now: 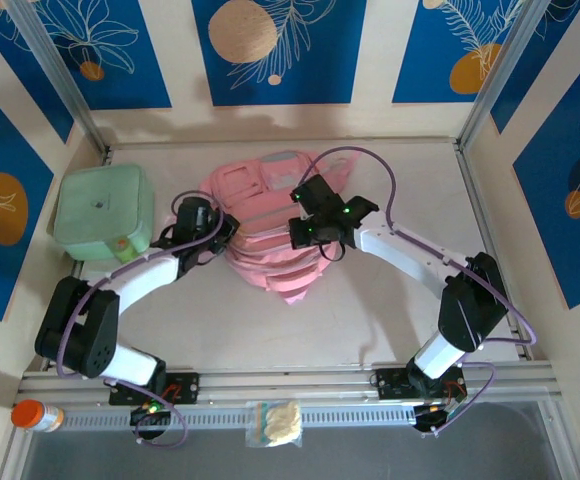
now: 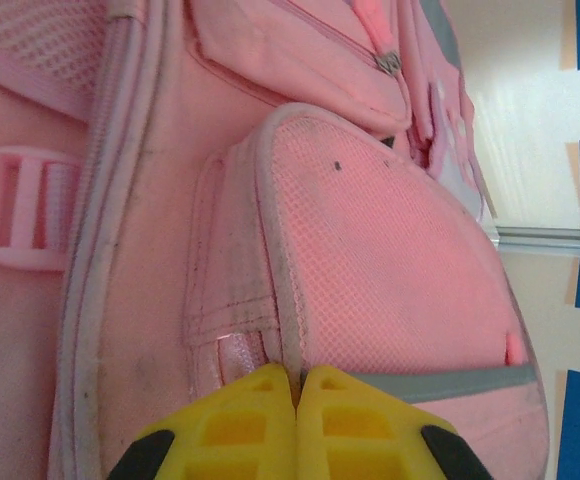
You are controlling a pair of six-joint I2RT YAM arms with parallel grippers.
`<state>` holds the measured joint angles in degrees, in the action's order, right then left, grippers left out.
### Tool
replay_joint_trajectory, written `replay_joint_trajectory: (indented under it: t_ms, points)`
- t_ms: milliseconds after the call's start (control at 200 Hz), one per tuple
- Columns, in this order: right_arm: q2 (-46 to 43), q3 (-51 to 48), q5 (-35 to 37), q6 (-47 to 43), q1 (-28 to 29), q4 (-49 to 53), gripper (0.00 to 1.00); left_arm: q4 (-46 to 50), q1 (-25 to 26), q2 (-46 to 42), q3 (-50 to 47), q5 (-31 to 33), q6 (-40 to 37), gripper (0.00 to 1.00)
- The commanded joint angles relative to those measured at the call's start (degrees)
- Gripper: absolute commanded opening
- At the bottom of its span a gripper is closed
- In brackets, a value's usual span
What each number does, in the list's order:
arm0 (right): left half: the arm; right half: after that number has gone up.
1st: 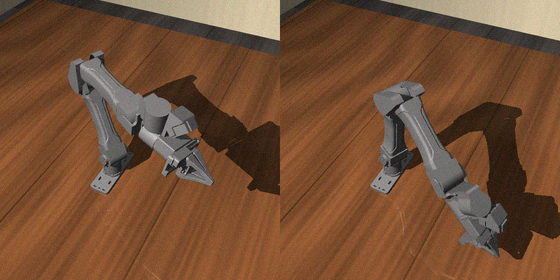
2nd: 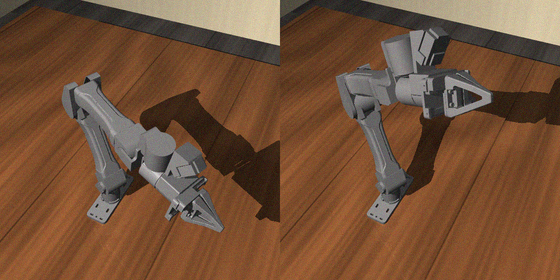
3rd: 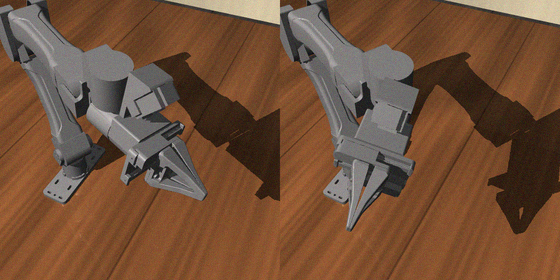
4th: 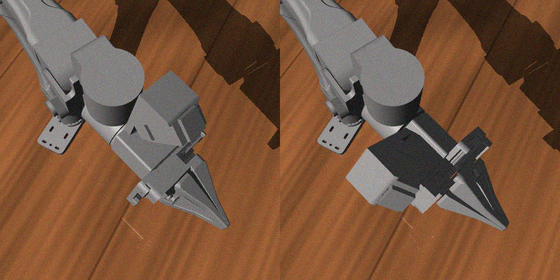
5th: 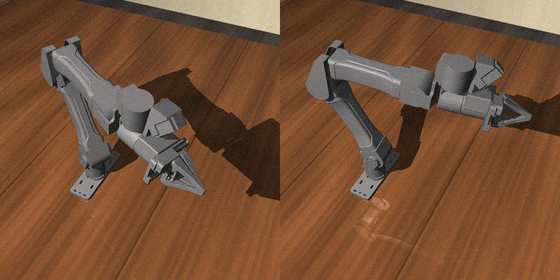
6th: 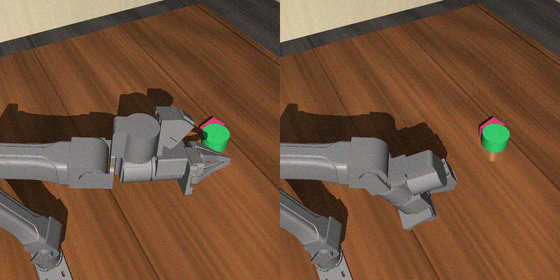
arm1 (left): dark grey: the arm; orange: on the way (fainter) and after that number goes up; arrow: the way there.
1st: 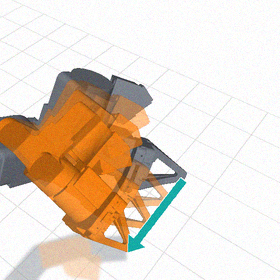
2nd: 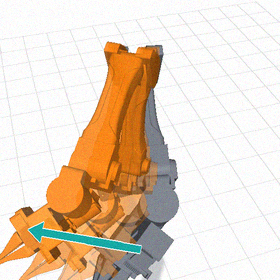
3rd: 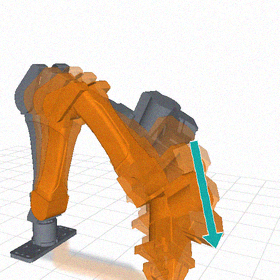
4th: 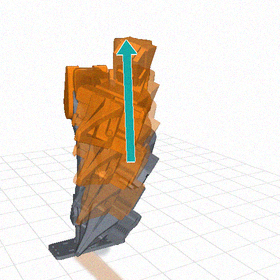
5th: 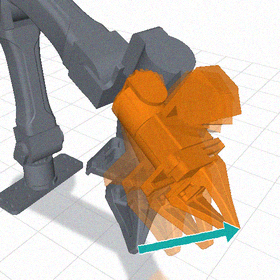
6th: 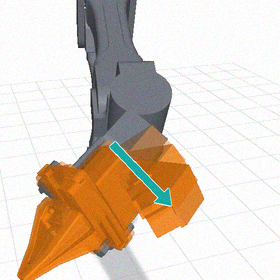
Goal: Pack the student bag
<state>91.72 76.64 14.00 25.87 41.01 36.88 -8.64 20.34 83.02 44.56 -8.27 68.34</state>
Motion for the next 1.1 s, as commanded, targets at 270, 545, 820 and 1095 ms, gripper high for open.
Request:
replay_joint_trajectory:
  t_ms: [270, 545, 820, 1095]
  points:
    - [-0.17, -0.3, -6.38, 0.47, 2.0, 6.01, 0.0, 8.54, -0.35, -14.87, -5.1, 4.77, 1.73, 0.52]
    - [0.39, -1.03, -5.32, 0.66, 3.28, 3.33, 0.0, 3.99, 14.74, -12.24, -2.88, 16.3, 15.77, 0.63]
    - [0.65, -1.21, -4.95, 0.17, 3.94, 0.97, 0.0, 4.4, 20.51, -2.04, 2.45, 24.86, 23.9, 0.65]
    - [2.41, -1.04, -1.6, -5.33, 6.67, 0.43, 0.0, 9.12, 19.77, 3.84, 7.37, 31.63, 22.32, 0.32]
